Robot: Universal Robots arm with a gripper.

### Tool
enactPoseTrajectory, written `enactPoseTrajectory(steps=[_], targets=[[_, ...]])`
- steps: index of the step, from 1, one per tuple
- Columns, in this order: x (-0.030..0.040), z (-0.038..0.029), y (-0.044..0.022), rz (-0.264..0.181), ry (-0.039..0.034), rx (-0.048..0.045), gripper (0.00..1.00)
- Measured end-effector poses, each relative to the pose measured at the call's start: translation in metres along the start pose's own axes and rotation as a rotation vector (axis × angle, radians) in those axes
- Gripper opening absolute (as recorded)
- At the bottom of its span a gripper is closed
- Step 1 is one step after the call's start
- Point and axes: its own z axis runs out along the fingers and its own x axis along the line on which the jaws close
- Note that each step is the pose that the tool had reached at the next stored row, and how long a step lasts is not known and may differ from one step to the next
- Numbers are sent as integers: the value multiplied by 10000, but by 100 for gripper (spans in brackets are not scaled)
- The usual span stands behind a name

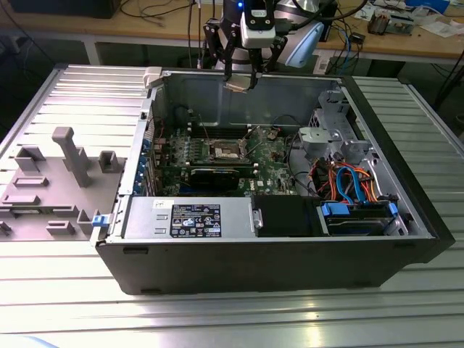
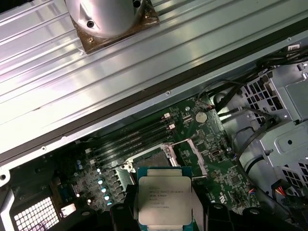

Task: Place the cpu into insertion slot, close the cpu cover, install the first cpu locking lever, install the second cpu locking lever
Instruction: 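Place the cpu into insertion slot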

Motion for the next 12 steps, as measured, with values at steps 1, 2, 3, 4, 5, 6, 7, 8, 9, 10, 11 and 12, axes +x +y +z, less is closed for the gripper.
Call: enactPoseTrajectory(steps=[1,2,3,4,5,6,7,8,9,10,11,12], targets=[[0,0,0,6,-1,0,53],[0,0,0,10,-1,0,53],[0,0,0,16,-1,0,53],[0,0,0,26,-2,-1,53],[0,0,0,36,-3,-1,53],[0,0,0,45,-4,-1,53],[0,0,0,55,-5,-1,53],[0,0,0,64,-5,0,53],[0,0,0,72,-6,-2,53],[0,0,0,80,-7,-2,53],[0,0,0,90,-8,-2,53],[0,0,0,98,-9,-2,53]])
